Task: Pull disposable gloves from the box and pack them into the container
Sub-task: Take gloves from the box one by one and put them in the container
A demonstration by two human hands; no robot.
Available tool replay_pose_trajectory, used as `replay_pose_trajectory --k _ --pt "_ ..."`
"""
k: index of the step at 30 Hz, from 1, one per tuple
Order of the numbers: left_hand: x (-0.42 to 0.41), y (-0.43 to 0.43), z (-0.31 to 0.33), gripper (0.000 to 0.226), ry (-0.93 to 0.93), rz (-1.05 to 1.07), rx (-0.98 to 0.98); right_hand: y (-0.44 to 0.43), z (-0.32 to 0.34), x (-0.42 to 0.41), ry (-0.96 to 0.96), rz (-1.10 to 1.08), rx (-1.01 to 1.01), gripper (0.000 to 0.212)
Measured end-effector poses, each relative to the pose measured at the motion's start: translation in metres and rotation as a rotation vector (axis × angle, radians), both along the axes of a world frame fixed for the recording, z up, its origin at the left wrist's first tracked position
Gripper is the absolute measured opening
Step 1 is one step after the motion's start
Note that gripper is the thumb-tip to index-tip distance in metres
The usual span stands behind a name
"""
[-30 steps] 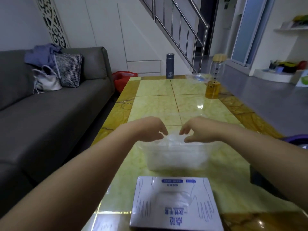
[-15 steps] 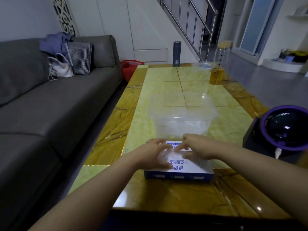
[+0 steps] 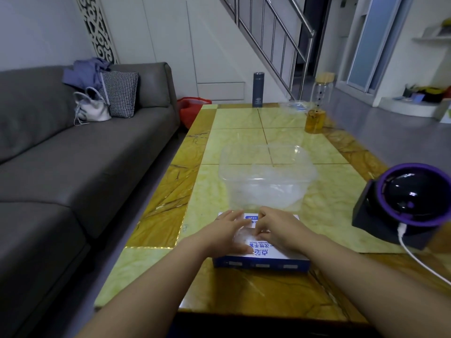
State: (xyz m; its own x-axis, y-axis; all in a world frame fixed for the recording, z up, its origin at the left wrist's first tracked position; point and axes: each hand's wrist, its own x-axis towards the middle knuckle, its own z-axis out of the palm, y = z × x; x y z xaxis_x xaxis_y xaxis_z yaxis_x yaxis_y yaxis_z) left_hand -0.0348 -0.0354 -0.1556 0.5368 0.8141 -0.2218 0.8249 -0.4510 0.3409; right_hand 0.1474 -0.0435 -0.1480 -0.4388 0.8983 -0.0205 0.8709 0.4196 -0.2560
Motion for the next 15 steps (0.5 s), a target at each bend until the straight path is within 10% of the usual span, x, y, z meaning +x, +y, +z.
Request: replay_pose_trajectory --k 15 --pt "-0.003 -0.002 -0.002 0.079 -0.051 -0.001 -0.025 -0.01 0.022 0.0 -0.107 -0.07 -0.051 0.039"
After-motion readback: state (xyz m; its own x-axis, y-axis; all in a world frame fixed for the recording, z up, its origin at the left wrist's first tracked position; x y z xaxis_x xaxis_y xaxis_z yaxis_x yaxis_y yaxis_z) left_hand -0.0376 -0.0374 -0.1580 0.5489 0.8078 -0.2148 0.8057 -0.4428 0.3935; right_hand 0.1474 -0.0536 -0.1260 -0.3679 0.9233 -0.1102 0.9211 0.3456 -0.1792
